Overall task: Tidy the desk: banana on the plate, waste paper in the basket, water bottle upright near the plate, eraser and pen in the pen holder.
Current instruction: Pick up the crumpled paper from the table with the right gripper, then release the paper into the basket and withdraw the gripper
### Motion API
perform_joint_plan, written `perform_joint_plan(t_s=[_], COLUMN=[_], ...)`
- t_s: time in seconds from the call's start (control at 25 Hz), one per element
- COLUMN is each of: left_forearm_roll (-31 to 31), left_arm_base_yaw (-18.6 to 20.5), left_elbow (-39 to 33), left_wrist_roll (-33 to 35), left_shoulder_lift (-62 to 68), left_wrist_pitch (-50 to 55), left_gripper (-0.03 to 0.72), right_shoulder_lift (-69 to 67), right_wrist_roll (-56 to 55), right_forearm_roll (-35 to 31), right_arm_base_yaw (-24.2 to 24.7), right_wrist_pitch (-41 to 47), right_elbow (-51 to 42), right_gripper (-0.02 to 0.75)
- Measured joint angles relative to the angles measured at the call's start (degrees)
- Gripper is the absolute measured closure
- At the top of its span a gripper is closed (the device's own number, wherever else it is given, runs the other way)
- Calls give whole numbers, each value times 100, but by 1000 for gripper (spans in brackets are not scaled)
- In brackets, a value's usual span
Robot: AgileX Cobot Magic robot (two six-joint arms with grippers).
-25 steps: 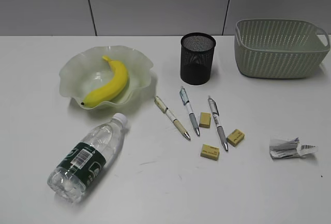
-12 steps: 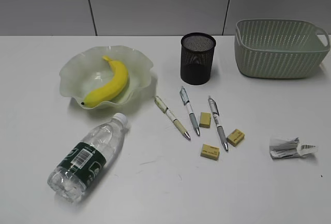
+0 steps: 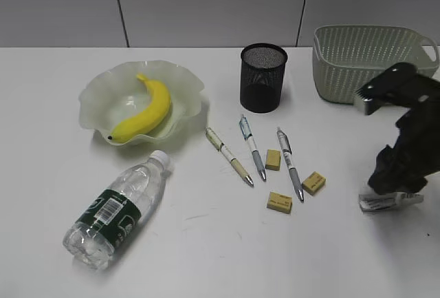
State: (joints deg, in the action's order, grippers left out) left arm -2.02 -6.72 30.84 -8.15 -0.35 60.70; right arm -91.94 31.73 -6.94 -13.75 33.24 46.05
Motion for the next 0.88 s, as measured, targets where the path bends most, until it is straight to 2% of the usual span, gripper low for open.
perform_joint_plan(t_s=[0.16, 0.24, 0.36, 0.44, 0.64, 0.76, 0.88], left_forearm_roll=[0, 0, 4, 4, 4, 4, 4], left_arm_base_yaw=[12, 12, 12, 12, 12, 12, 12], left_elbow=[0, 0, 0, 0, 0, 0, 0], left_wrist_roll=[0, 0, 0, 0, 0, 0, 0], left_shoulder_lift=[0, 0, 0, 0, 0, 0, 0], left_wrist_pitch=[0, -6, -6, -6, -6, -11, -11], left_gripper=[271, 273, 274, 279, 284, 291, 300], right_shoulder_lift=[-636, -888, -917, -752, -192, -519, -1291], right_wrist_roll=[31, 31, -170, -343, -699, -1318, -1932], right_forearm_roll=[394, 581, 631, 630, 694, 771, 816], right_arm_base_yaw=[-149, -154, -154, -156, -27, 392, 816], right_wrist_pitch=[-175, -155, -154, -206, -859, -1227, -1184], right_elbow=[94, 94, 139, 301, 1432, 2495, 3522], right_gripper=[245, 295, 600, 703, 725, 725, 717])
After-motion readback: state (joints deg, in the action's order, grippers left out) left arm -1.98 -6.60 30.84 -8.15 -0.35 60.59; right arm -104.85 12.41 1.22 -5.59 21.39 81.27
